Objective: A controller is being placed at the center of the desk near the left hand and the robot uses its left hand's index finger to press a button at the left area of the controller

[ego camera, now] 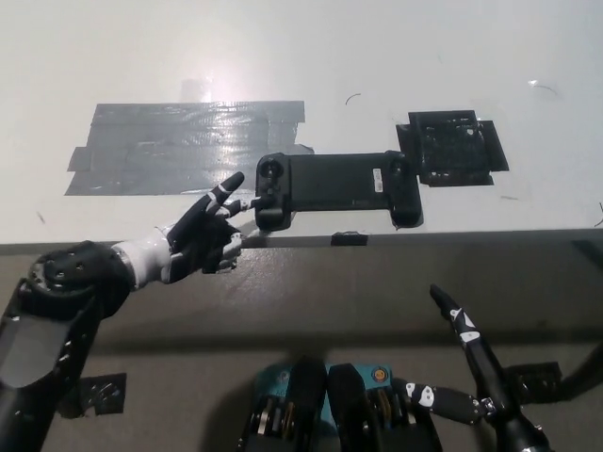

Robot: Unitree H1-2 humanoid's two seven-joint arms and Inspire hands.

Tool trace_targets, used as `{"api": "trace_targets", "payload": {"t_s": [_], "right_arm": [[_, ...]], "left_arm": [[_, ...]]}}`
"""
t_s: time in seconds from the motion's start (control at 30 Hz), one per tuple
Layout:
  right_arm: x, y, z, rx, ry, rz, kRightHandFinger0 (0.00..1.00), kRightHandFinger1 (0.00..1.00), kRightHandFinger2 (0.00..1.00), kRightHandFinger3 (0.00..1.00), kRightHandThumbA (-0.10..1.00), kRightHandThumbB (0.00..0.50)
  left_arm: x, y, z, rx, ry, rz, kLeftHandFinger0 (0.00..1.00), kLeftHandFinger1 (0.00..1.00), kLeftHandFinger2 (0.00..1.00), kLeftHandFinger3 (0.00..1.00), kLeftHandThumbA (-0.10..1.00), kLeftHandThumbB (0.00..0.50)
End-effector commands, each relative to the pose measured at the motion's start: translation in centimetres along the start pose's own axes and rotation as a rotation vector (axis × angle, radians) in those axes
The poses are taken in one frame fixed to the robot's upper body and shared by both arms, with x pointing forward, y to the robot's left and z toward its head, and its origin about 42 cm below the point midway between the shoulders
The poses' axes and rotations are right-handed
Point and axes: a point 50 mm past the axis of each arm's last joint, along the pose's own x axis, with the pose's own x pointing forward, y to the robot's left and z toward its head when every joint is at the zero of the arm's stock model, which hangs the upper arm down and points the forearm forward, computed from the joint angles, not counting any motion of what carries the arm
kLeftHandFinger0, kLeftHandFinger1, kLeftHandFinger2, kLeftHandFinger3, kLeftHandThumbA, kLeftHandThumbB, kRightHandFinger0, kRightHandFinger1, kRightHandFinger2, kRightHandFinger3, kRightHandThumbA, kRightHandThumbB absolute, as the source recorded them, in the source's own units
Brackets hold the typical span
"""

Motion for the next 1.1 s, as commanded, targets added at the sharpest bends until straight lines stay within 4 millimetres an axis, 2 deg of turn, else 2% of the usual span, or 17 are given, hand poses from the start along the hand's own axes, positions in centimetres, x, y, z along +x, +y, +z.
{"api": "trace_targets", "payload": {"t_s": [0.0,0.1,0.2,0.33,0.4,0.43,0.53,0.57,0.63,0.67,0.7,0.73,0.8,0.83,0.93,1.0,1.07], "right_arm": [[1.0,-0.3,1.1,-0.007,-0.067,0.011,1.00,1.00,1.00,1.00,1.00,0.239],[1.0,-0.4,1.0,-0.014,-0.066,0.013,1.00,1.00,1.00,1.00,1.00,0.239],[1.0,-0.4,1.1,-0.011,-0.067,0.014,1.00,1.00,1.00,1.00,1.00,0.245],[0.9,-0.3,1.1,-0.002,-0.062,0.013,1.00,1.00,1.00,1.00,1.00,0.246],[0.9,-0.4,1.1,-0.006,-0.064,0.014,1.00,1.00,1.00,1.00,1.00,0.244],[0.8,-0.3,1.1,-0.003,-0.062,0.017,1.00,1.00,1.00,1.00,1.00,0.241],[0.8,0.0,1.1,0.003,-0.061,0.025,1.00,1.00,1.00,1.00,1.00,0.238],[0.7,0.1,1.1,0.004,-0.059,0.029,1.00,1.00,1.00,1.00,1.00,0.238],[0.5,0.3,1.0,0.011,-0.053,0.033,1.00,1.00,1.00,1.00,1.00,0.239],[0.5,0.3,1.0,0.012,-0.050,0.034,1.00,1.00,1.00,1.00,1.00,0.241],[0.4,0.4,1.0,0.013,-0.049,0.035,1.00,1.00,1.00,1.00,1.00,0.241],[0.4,0.5,0.9,0.015,-0.047,0.036,1.00,1.00,1.00,1.00,1.00,0.242],[0.1,0.8,0.6,0.020,-0.040,0.041,1.00,1.00,1.00,1.00,1.00,0.249],[0.0,0.9,0.5,0.022,-0.037,0.042,1.00,1.00,1.00,1.00,1.00,0.257],[-0.3,1.2,0.2,0.025,-0.028,0.038,1.00,1.00,1.00,1.00,1.00,0.275],[-0.5,1.2,0.2,0.022,-0.025,0.037,1.00,1.00,1.00,1.00,1.00,0.280],[-0.5,1.4,0.1,0.021,-0.024,0.037,1.00,1.00,1.00,1.00,1.00,0.282]], "left_arm": [[-2.8,0.7,6.4,0.028,-0.128,-0.066,0.00,0.00,0.03,1.00,1.00,0.449],[-4.1,-0.1,9.0,0.057,-0.224,-0.096,0.00,0.00,0.07,1.00,1.00,0.438],[-6.3,-1.3,11.3,0.105,-0.304,-0.119,0.00,0.02,0.17,1.00,1.00,0.437],[-8.0,-3.0,11.3,0.085,-0.341,-0.140,0.01,0.05,0.23,1.00,1.00,0.448],[-8.7,-4.1,10.2,0.079,-0.342,-0.153,0.04,0.08,0.28,1.00,1.00,0.443],[-9.0,-4.8,9.2,0.073,-0.337,-0.150,0.05,0.09,0.29,1.00,1.00,0.451],[-10.0,-6.9,6.1,0.045,-0.307,-0.156,0.06,0.13,0.33,1.00,1.00,0.422],[-10.4,-8.0,4.1,0.024,-0.279,-0.146,0.08,0.14,0.32,1.00,1.00,0.408],[-11.0,-9.4,1.8,-0.005,-0.243,-0.113,0.14,0.18,0.31,1.00,1.00,0.383],[-11.2,-10.1,-0.1,-0.003,-0.240,-0.062,0.16,0.17,0.25,1.00,1.00,0.353],[-11.3,-10.1,-0.3,-0.002,-0.239,-0.055,0.13,0.12,0.20,1.00,1.00,0.352],[-11.4,-10.5,-1.7,-0.034,-0.227,-0.023,0.26,0.14,0.19,1.00,1.00,0.350],[-11.6,-11.3,-5.2,-0.096,-0.235,0.069,0.88,0.84,0.88,1.00,1.00,0.329],[-11.6,-11.6,-6.6,-0.065,-0.238,0.099,1.00,1.00,1.00,1.00,1.00,0.326],[-11.0,-11.9,-9.5,-0.008,-0.228,0.196,1.00,1.00,1.00,1.00,1.00,0.344],[-10.8,-11.9,-10.9,-0.035,-0.212,0.237,1.00,1.00,1.00,1.00,1.00,0.350],[-10.9,-11.9,-11.8,-0.050,-0.207,0.250,1.00,1.00,1.00,1.00,1.00,0.328]]}}
